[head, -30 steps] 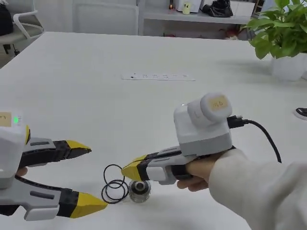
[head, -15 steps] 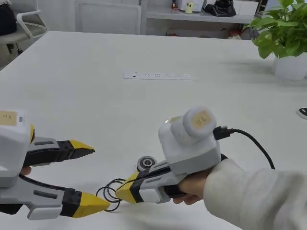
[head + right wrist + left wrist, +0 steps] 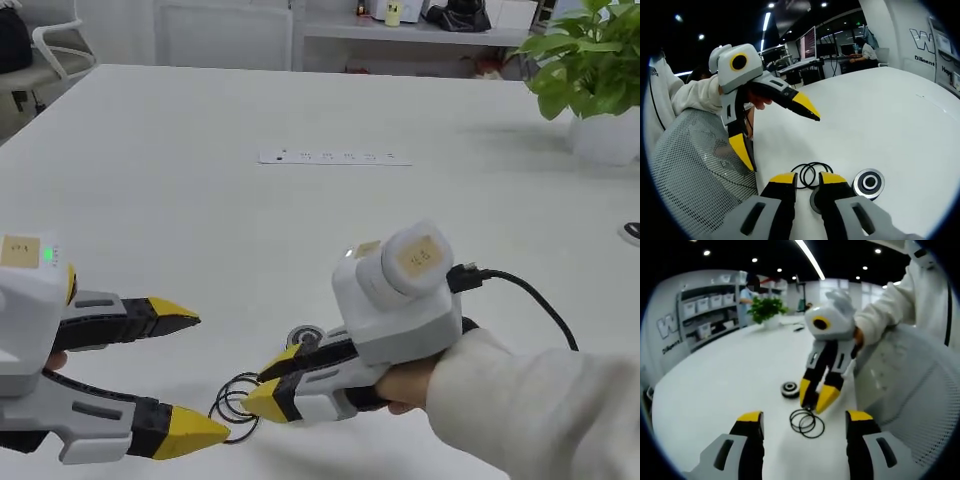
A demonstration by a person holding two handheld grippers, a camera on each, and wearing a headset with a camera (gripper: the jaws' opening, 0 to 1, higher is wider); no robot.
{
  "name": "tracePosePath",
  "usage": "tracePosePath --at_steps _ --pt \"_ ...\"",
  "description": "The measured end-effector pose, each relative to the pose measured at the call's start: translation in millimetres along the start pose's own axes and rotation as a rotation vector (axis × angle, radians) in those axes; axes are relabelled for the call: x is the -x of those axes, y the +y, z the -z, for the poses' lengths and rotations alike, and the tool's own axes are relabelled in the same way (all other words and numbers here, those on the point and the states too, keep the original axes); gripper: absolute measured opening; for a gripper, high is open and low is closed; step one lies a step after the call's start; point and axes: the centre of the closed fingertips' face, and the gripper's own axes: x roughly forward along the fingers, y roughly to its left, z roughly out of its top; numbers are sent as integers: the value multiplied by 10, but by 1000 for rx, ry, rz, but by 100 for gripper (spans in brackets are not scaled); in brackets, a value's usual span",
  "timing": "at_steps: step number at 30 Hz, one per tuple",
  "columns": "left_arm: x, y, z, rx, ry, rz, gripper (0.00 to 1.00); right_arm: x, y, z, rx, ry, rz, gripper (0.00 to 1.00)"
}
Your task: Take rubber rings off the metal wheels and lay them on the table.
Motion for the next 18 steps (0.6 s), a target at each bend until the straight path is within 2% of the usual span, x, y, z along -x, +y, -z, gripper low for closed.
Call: tracePosePath --at_steps 9,14,18 --pt "-8 -3 -27 4 -11 7 67 94 -154 -100 -33 -49 42 16" --pt "-3 -5 -112 4 -37 10 67 144 -244 -132 -50 -70 67 16" --pt "5 35 -170 6 -49 2 67 213 -349 -144 -70 -88 93 16"
